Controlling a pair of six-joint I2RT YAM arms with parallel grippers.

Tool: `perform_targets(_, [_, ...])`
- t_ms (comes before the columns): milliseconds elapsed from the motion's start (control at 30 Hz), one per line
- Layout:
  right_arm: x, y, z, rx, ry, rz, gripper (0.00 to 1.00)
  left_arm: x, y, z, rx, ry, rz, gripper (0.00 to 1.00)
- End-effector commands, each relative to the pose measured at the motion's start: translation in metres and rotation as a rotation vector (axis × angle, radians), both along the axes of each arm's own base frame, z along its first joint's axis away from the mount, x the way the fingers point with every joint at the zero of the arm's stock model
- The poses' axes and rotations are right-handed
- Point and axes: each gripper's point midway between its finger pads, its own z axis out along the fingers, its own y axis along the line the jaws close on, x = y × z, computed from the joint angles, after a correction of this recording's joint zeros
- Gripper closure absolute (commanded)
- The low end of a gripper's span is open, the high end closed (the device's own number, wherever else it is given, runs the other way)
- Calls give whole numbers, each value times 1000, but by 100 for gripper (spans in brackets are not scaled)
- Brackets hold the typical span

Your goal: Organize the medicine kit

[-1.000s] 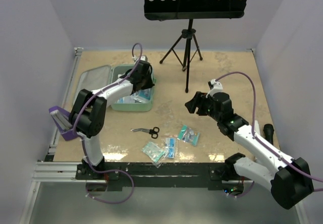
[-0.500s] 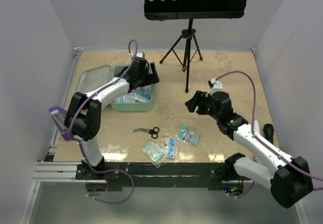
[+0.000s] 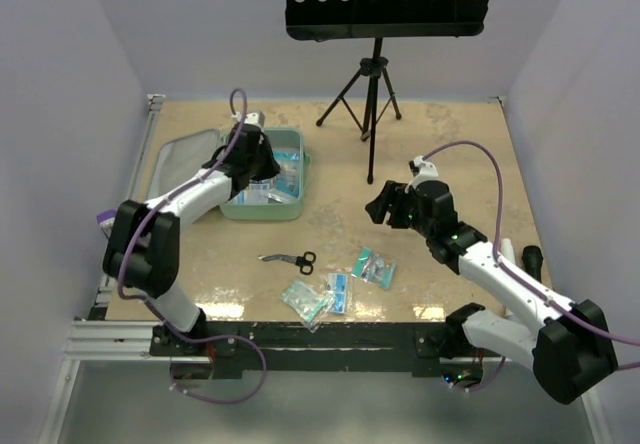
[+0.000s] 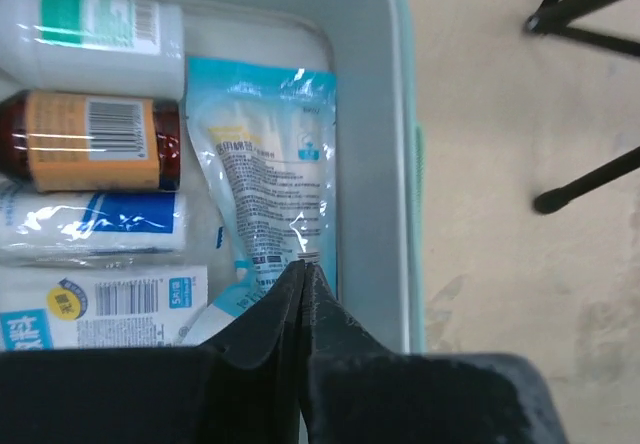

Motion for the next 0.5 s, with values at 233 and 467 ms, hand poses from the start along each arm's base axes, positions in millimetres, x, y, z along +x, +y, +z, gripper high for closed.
perform_targets(233, [14,9,23,41,-56,4,30,1,-18,-71,239,170,-98,100])
perform_targets(467, [16,10,19,32,-51,7,30,7,-11,-94,291,208,-66,100])
